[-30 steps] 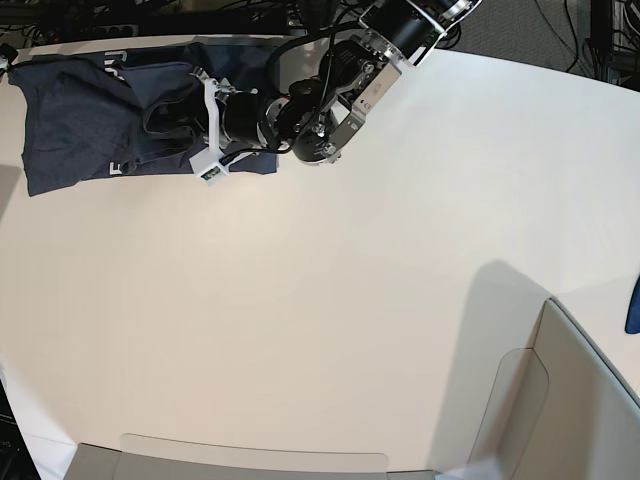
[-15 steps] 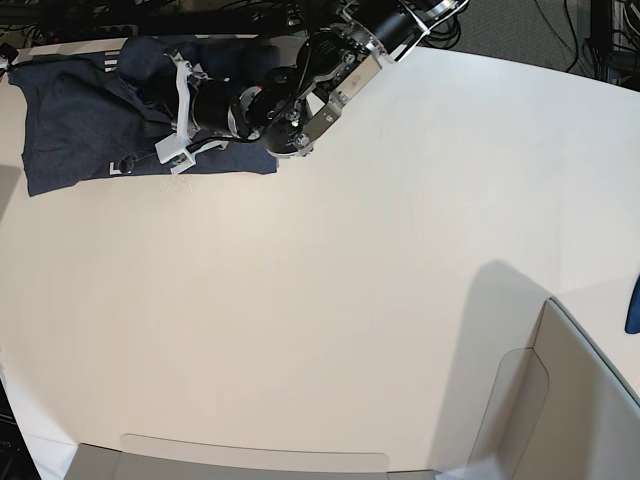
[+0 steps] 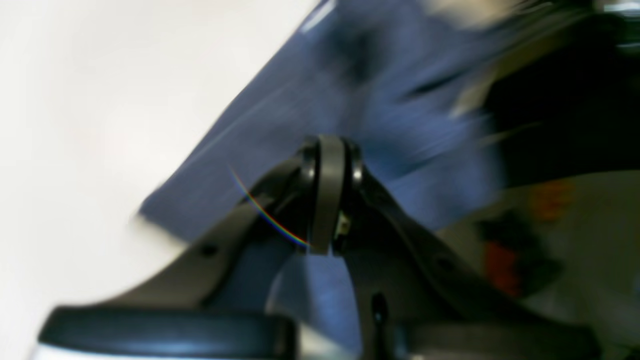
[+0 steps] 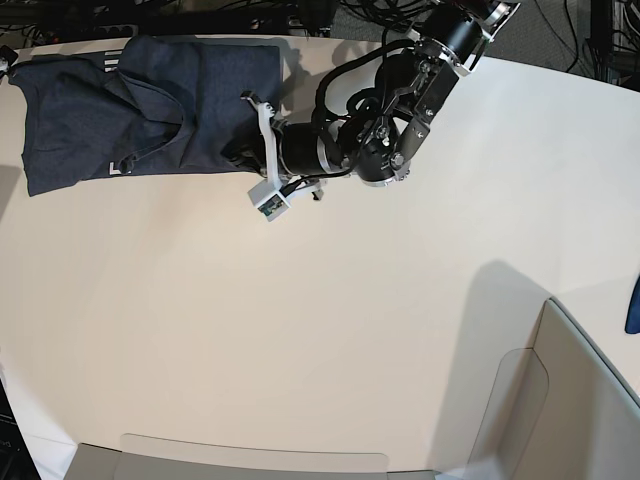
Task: Layout the t-shirt on the table in an organized manner, then fold the t-shirt properly
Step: 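Release the fold and regrasp the folded end with the left gripper, then press and smooth the folded layer with the left gripper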
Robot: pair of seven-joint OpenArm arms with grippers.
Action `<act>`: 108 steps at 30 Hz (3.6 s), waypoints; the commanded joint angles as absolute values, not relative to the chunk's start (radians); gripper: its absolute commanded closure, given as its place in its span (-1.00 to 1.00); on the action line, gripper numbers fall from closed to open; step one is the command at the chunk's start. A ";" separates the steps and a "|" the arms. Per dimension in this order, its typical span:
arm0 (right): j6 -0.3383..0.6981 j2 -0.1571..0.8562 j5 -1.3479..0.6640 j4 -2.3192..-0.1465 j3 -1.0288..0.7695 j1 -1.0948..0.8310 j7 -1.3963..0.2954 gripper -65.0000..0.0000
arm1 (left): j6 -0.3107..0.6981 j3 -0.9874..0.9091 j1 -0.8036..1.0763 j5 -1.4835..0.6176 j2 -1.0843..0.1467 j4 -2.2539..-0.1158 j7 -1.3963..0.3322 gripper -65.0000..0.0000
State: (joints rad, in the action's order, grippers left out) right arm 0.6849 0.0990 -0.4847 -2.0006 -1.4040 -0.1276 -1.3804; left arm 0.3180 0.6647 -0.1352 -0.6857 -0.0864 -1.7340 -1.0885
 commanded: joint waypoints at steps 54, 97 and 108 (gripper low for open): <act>0.698 0.102 -0.498 -1.868 -1.405 -0.093 -1.363 -0.25 | 0.329 0.983 -0.383 -0.641 0.137 -1.349 -0.783 1.00; 0.698 0.096 -0.498 -1.868 -1.372 -0.087 -1.363 -0.25 | 0.326 0.820 -0.386 -0.641 0.157 -1.182 -0.595 1.00; 0.698 0.096 -0.498 -1.868 -1.371 -0.087 -1.363 -0.25 | 0.398 0.852 -0.386 -0.641 0.157 -1.311 -0.926 1.00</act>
